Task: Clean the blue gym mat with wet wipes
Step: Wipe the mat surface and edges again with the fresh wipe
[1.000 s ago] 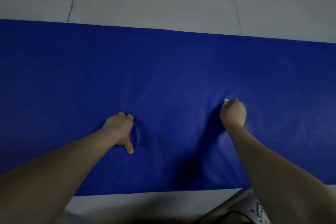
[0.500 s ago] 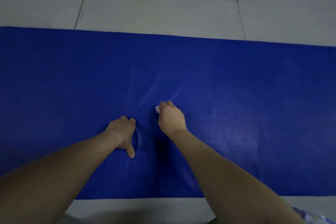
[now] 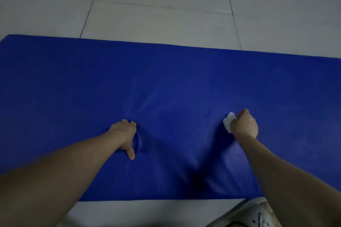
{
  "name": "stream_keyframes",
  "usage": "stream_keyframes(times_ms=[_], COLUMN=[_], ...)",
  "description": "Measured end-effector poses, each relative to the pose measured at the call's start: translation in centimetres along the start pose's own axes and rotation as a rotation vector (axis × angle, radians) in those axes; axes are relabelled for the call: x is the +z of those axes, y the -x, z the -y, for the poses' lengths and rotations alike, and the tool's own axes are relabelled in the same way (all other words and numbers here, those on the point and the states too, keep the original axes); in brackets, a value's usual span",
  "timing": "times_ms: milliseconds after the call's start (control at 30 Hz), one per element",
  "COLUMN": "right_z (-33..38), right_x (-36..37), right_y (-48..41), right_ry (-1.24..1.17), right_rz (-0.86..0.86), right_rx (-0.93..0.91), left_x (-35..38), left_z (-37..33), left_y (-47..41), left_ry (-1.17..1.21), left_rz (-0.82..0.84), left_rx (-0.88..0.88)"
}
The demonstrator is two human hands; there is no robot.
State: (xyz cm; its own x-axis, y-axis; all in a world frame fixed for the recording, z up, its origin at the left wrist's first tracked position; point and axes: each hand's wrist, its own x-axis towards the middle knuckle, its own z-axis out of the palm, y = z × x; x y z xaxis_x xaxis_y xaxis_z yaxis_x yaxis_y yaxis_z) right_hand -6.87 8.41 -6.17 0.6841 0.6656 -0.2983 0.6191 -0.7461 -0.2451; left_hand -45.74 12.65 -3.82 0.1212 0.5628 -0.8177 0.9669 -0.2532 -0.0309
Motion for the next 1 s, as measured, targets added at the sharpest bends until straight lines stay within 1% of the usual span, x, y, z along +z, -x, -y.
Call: stream_keyframes(times_ms=[133, 267, 300, 333, 433, 467, 500, 567, 633, 700, 767, 833, 867, 933, 1000], right_z=[1.4, 1.9, 2.2, 2.8, 5.6, 7.1, 8.8, 12.3, 15.4, 17.4, 17.8, 17.0, 16.0, 13.2, 9.6], right_x=[1.7, 2.8, 3.0, 3.2, 4.3, 4.9, 5.5, 7.1, 9.0, 10.4, 11.0, 10.7, 10.2, 8.2, 5.7], right_y=[2.2, 2.7, 2.5, 2.3, 2.4, 2.8, 3.4, 4.8, 6.8, 8.6, 8.8, 6.9, 5.5, 2.3, -0.7], right_ry=[-0.156, -0.169, -0.196, -0.220, -0.229, -0.216, -0.197, -0.165, -0.165, -0.161, -0.118, -0.025, 0.042, 0.091, 0.068], right_rz=[0.027, -0.029, -0.028, -0.025, -0.030, -0.024, -0.013, 0.006, 0.041, 0.099, 0.148, 0.129, 0.105, 0.063, -0.003], right_rx=[-0.014, -0.027, -0.024, -0.017, -0.072, -0.116, -0.168, -0.303, -0.474, -0.638, -0.739, -0.747, -0.720, -0.588, -0.409], left_x=[0.1, -1.0, -1.6, -2.4, -4.8, -5.5, -6.0, -6.9, -7.1, -7.2, -7.1, -7.2, -7.1, -7.1, -7.1], left_z=[0.4, 1.3, 1.6, 1.8, 2.0, 1.8, 1.7, 1.5, 1.3, 0.9, 0.6, 0.5, 0.5, 0.3, 0.3], left_y=[-0.1, -1.0, -1.2, -1.4, -2.7, -3.3, -3.9, -5.0, -6.0, -6.8, -7.0, -7.1, -7.2, -7.3, -7.1], left_ry=[-0.041, -0.139, -0.169, -0.184, -0.150, -0.137, -0.131, -0.134, -0.083, -0.034, -0.018, -0.003, 0.003, 0.010, 0.024], left_rz=[-0.005, 0.034, -0.002, -0.070, -0.387, -0.449, -0.458, -0.361, -0.258, -0.213, -0.193, -0.193, -0.190, -0.184, -0.177], left_rx=[0.034, 0.095, 0.111, 0.123, 0.127, 0.117, 0.088, 0.023, -0.024, -0.042, -0.061, -0.067, -0.063, -0.062, -0.067])
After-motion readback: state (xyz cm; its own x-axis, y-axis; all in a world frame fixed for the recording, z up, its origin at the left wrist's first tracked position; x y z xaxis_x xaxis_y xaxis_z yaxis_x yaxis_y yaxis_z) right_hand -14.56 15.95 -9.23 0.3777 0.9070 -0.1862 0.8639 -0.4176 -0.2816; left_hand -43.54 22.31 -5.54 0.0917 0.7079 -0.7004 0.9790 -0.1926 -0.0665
